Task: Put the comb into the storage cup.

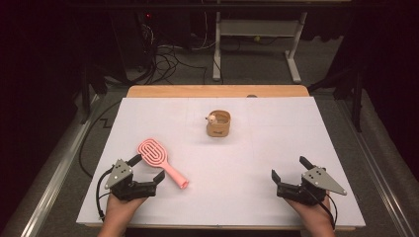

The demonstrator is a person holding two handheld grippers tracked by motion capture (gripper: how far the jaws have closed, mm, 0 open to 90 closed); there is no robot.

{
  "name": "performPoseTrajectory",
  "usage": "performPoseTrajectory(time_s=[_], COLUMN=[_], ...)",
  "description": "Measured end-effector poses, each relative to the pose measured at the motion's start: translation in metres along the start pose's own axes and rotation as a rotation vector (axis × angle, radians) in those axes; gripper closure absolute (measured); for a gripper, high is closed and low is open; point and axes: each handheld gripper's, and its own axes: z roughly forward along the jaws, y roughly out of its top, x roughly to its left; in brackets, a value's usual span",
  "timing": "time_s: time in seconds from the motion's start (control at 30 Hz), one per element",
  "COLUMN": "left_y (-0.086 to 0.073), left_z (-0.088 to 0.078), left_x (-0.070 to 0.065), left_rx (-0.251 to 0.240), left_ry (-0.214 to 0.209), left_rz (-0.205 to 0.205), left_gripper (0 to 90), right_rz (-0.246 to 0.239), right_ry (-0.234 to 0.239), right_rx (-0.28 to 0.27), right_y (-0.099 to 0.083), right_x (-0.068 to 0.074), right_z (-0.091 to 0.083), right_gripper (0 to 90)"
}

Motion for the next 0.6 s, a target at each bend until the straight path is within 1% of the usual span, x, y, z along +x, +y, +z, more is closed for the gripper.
performPoseTrajectory(time_s=[0.03,0.07,0.2,0.33,0.43,0.5,0.53,0.6], left_y=[0.0003,0.0004,0.0002,0.0016,0.0026,0.0031,0.0035,0.0047], left_z=[-0.0001,0.0002,0.0016,0.0013,0.001,0.001,0.0011,0.0014], left_x=[0.0,0.0,-0.0009,-0.0017,-0.002,-0.0032,-0.004,-0.0055], left_rx=[-0.003,-0.005,0.011,0.005,0.004,0.002,0.002,0.006], left_ry=[-0.001,-0.004,-0.006,-0.005,-0.013,-0.007,-0.008,-0.011], left_rz=[-0.002,-0.006,0.001,0.004,-0.004,-0.002,0.001,0.01], left_gripper=[0.0,0.0,0.0,0.0,0.0,0.0,0.4,4.6], right_rz=[0.0,0.0,0.017,0.017,0.015,0.012,0.01,0.005], right_ry=[-0.01,-0.01,-0.019,-0.017,-0.016,-0.016,-0.017,-0.018], right_rx=[-0.006,-0.006,-0.001,0.003,0.012,0.013,0.013,0.016], right_y=[0.0003,0.0003,-0.0009,-0.0015,-0.0025,-0.0025,-0.0025,-0.0028], right_x=[-0.0014,-0.0014,-0.0045,-0.005,-0.0041,-0.0037,-0.0034,-0.0035], right_z=[-0.0012,-0.0012,-0.0019,-0.0008,-0.0001,-0.0002,-0.0003,-0.0001], right_gripper=[0.4,0.4,0.4,0.4,0.4,0.4,0.4,0.4])
